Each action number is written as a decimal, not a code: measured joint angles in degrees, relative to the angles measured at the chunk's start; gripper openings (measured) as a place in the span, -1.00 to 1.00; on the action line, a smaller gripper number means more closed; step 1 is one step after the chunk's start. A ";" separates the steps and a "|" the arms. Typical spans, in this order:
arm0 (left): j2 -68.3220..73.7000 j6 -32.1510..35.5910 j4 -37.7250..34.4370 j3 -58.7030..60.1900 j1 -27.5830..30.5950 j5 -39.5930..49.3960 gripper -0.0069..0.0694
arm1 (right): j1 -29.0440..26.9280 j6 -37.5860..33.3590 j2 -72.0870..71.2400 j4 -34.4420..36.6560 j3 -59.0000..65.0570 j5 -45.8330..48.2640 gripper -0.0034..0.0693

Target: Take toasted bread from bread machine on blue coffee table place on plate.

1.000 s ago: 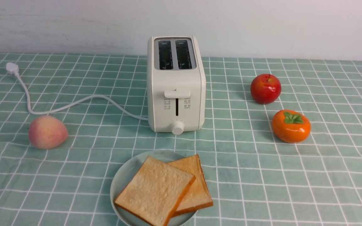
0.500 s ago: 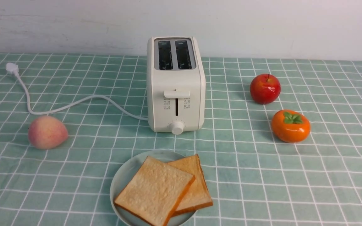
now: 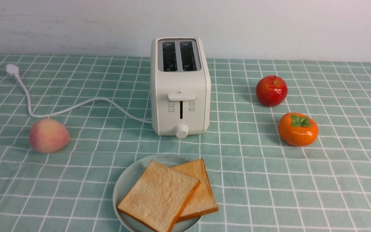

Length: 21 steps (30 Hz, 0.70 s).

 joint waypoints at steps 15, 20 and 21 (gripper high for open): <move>0.00 0.00 0.00 0.00 0.00 0.00 -0.68 | -0.07 0.00 0.00 0.00 -0.05 0.18 -0.44; 0.00 0.00 0.00 0.00 0.00 0.00 -0.66 | -0.07 0.00 0.00 0.00 -0.05 0.18 -0.42; 0.00 0.00 0.00 0.00 0.00 0.00 -0.66 | -0.07 0.00 0.00 0.00 -0.05 0.18 -0.42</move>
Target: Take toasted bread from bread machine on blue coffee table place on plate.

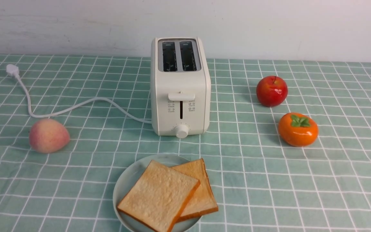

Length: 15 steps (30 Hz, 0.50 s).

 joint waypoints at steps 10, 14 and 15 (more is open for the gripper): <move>0.00 0.00 0.00 0.00 0.00 0.00 -0.63 | 0.00 0.00 0.00 0.00 0.00 0.00 -0.38; 0.00 0.00 0.00 0.00 0.00 0.00 -0.63 | 0.00 0.00 0.00 0.00 0.00 0.00 -0.36; 0.00 0.00 0.00 0.00 0.00 0.00 -0.63 | 0.00 0.00 0.00 0.00 0.00 0.00 -0.36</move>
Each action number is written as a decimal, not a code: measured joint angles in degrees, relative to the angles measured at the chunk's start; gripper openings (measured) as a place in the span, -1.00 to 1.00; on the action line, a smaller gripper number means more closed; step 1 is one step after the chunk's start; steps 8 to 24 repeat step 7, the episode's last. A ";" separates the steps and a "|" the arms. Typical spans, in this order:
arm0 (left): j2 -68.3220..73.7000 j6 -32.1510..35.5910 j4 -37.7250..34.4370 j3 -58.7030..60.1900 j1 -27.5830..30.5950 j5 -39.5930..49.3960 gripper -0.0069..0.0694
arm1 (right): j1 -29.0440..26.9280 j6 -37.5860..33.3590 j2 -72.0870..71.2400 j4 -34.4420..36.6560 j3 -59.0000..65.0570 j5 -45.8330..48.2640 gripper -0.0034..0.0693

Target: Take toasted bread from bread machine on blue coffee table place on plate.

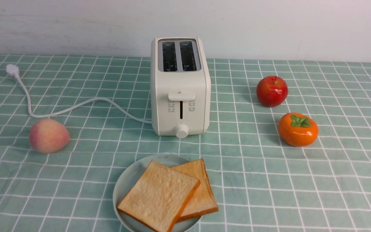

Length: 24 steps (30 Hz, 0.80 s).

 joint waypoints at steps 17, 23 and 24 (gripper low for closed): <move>0.00 0.00 0.00 0.00 0.00 0.00 -0.61 | 0.00 0.00 0.00 0.00 0.00 0.00 -0.35; 0.00 0.00 0.00 0.00 0.00 0.00 -0.61 | 0.00 0.00 0.00 0.00 0.00 0.00 -0.35; 0.00 0.00 0.00 0.00 0.00 0.00 -0.61 | 0.00 0.00 0.00 0.00 0.00 0.00 -0.35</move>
